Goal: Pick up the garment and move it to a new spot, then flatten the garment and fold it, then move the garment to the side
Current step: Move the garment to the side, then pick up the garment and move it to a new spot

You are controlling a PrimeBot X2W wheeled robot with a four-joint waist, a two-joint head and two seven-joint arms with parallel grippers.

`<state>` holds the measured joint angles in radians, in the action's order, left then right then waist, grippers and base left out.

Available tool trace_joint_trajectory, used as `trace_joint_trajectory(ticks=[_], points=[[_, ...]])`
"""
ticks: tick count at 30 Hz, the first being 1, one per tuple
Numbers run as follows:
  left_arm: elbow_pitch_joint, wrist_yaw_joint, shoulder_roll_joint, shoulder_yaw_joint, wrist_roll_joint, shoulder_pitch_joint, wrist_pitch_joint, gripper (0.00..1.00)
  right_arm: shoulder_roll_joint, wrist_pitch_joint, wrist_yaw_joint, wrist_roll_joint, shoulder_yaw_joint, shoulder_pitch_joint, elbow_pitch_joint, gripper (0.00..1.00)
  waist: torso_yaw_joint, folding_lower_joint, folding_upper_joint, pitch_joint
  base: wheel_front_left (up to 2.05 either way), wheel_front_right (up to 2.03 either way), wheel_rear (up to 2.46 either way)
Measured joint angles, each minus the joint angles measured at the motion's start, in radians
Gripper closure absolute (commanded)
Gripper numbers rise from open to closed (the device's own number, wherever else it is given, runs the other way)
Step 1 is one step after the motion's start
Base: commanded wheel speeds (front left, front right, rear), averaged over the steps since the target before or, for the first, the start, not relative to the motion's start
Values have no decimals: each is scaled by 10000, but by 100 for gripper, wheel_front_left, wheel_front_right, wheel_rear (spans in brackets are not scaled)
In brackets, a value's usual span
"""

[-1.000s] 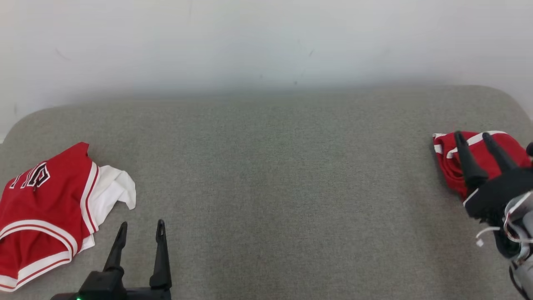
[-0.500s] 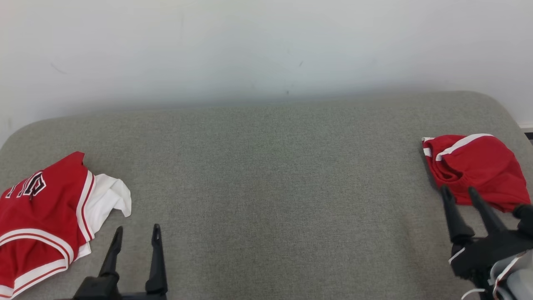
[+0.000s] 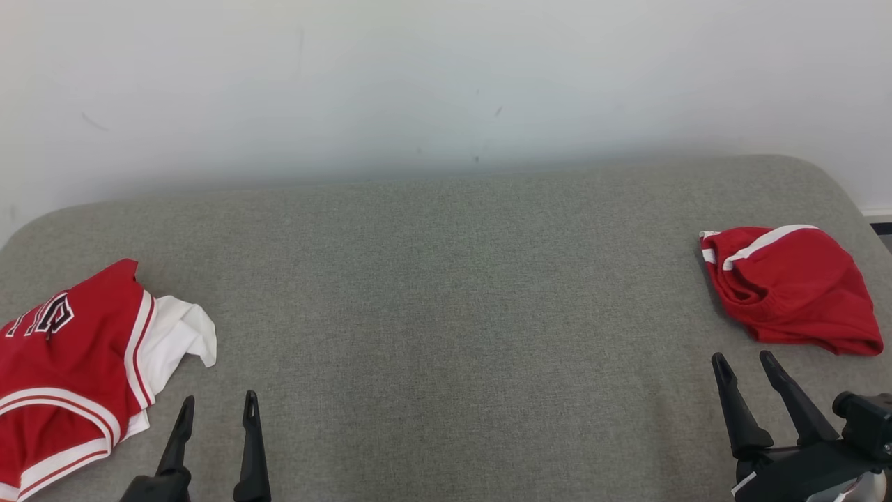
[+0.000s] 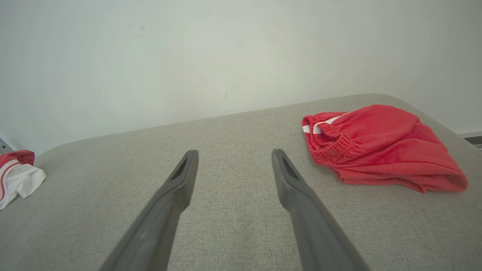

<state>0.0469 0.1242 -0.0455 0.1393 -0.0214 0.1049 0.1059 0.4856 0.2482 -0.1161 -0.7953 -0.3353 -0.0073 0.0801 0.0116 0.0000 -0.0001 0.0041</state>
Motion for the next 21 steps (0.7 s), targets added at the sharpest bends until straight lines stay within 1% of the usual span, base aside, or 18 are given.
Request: trace_joint_trajectory(ticks=[2,8,10,14,17,21], points=[[29,0,0,-17,2,51,-8,0,-96,0,-73,96,96,121,-184,0,-12,0,0,3,0,0,0],[33,0,0,-169,4,139,-104,0,-144,27,-75,541,336,228,-274,0,-75,1,0,-111,0,0,0],[61,0,-2,-247,10,167,-215,0,-144,44,-82,784,541,427,-477,0,-103,0,0,-142,0,0,0],[96,0,-4,-307,54,318,-272,0,-186,44,-82,1080,794,619,-479,0,-118,1,0,-161,0,0,0],[96,0,-2,-291,84,352,-351,0,-370,44,-84,1452,920,667,-470,0,-130,1,0,-174,0,0,0],[96,0,-2,-270,77,352,-412,0,-633,44,-84,1565,1185,831,-439,0,-149,1,0,-186,0,0,0]])
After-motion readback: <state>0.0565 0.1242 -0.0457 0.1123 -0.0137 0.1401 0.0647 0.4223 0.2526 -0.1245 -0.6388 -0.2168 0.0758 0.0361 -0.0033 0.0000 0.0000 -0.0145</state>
